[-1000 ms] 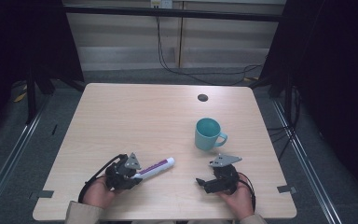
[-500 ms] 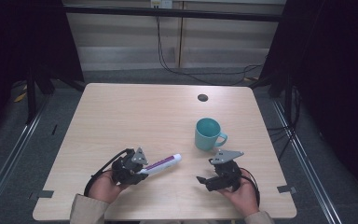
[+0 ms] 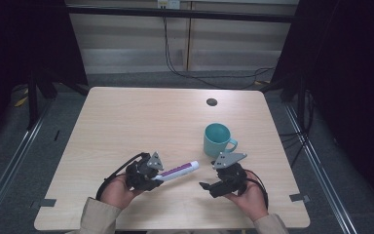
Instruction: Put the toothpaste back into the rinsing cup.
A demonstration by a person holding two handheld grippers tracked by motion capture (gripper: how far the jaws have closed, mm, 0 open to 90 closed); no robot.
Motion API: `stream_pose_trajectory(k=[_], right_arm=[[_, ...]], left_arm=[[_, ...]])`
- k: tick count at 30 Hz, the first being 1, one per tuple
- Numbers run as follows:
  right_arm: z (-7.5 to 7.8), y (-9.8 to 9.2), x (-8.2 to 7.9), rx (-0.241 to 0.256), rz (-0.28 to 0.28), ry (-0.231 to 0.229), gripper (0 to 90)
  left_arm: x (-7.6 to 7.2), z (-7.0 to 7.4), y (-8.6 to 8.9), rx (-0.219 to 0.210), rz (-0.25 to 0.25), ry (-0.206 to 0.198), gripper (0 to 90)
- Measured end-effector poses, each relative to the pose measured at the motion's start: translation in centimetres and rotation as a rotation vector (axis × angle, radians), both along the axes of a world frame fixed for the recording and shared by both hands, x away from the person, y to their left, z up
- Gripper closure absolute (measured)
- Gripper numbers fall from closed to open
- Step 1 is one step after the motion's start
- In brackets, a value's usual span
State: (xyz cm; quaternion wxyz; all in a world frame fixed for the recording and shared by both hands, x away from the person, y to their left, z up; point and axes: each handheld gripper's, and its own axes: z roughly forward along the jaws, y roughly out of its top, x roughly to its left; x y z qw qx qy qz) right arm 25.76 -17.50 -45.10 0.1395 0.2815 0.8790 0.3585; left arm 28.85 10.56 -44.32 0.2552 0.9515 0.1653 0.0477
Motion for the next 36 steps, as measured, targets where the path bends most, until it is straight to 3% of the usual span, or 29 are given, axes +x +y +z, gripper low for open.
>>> stream_pose_trajectory(k=[11, 22, 29, 36], right_arm=[[0.7, 1.0, 0.3, -0.005, 0.042, -0.023, 17.4], [0.9, 2.2, 0.6, -0.045, 0.085, -0.046, 17.4], [0.7, 3.7, 0.8, -0.122, 0.140, -0.079, 18.2], [0.0, 4.2, 0.9, -0.154, 0.163, -0.078, 21.5]], left_arm=[[0.2, 0.2, -1.3, -0.004, -0.037, 0.009, 75.6], [0.4, 0.3, -2.6, -0.011, -0.077, 0.030, 75.6], [0.3, 0.8, -3.2, -0.007, -0.101, 0.034, 75.6], [0.3, 1.2, -3.4, -0.037, -0.110, 0.045, 75.5]])
